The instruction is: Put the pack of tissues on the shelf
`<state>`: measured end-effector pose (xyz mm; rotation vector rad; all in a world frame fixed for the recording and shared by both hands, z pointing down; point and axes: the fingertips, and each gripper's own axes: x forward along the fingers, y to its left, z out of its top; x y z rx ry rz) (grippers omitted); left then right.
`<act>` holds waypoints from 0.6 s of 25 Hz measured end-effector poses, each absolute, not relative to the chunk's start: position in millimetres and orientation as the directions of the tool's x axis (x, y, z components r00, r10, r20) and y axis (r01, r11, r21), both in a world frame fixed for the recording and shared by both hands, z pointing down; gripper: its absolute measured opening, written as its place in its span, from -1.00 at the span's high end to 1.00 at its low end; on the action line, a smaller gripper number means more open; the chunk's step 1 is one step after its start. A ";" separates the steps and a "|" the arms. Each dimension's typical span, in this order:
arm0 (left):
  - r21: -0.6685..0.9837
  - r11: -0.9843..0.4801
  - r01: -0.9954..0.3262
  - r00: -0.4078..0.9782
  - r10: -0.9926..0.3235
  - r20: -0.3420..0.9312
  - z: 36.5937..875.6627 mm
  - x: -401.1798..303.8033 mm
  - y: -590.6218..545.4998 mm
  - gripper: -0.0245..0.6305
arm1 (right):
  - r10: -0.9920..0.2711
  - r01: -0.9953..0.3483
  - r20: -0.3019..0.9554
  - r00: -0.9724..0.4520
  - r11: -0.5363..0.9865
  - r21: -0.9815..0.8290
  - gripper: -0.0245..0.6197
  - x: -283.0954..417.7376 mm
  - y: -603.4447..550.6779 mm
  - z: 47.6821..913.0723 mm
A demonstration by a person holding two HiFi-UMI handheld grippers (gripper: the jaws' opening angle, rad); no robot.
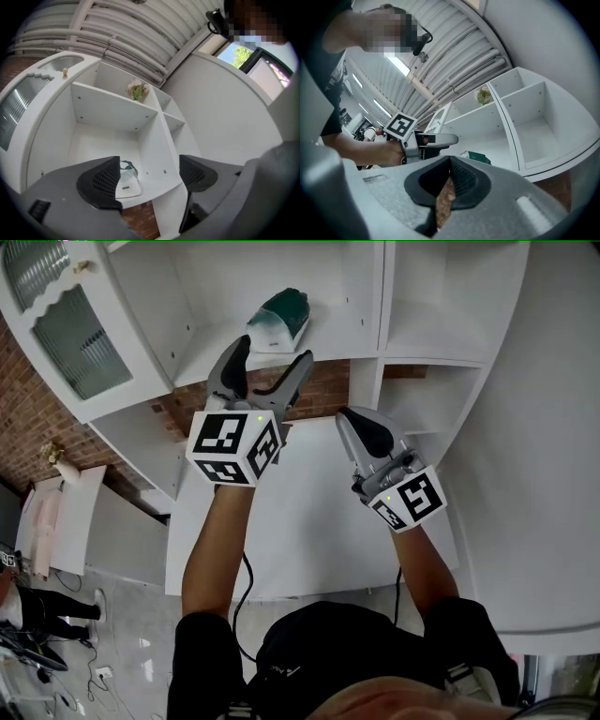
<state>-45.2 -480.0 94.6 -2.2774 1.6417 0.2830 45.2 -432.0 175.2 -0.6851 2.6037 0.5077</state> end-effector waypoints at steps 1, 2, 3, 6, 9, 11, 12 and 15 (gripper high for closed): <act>-0.148 -0.301 -0.942 0.334 -0.874 -0.353 98.3 -41.4 -468.0 -0.18 | -0.381 -0.528 -0.463 -0.800 0.814 0.241 0.92 43.4 -427.9 173.0; -0.155 -0.308 -0.939 0.345 -0.865 -0.364 101.9 -38.2 -456.4 -0.05 | -0.377 -0.526 -0.466 -0.800 0.815 0.244 0.92 41.4 -423.3 170.7; -0.162 -0.313 -0.936 0.352 -0.858 -0.375 105.6 -35.5 -445.3 0.04 | -0.372 -0.524 -0.469 -0.801 0.815 0.248 0.92 39.4 -418.1 168.8; -0.161 -0.319 -0.934 0.357 -0.846 -0.395 118.0 -29.4 -414.0 0.33 | -0.360 -0.519 -0.476 -0.802 0.815 0.259 0.92 34.5 -401.0 165.8; -0.146 -0.319 -0.936 0.351 -0.846 -0.400 132.2 -29.2 -391.4 0.61 | -0.358 -0.524 -0.484 -0.798 0.809 0.266 0.92 30.8 -385.5 164.4; -0.131 -0.319 -0.939 0.344 -0.848 -0.404 142.2 -31.7 -379.8 0.77 | -0.360 -0.529 -0.485 -0.797 0.803 0.273 0.92 28.4 -375.8 165.3; -0.124 -0.319 -0.940 0.341 -0.849 -0.404 147.0 -33.1 -374.7 0.83 | -0.361 -0.531 -0.484 -0.797 0.801 0.276 0.92 27.1 -371.5 166.5; -0.107 -0.326 -0.939 0.340 -0.848 -0.405 159.6 -36.5 -361.1 0.93 | -0.365 -0.531 -0.480 -0.798 0.803 0.271 0.92 23.7 -362.2 171.2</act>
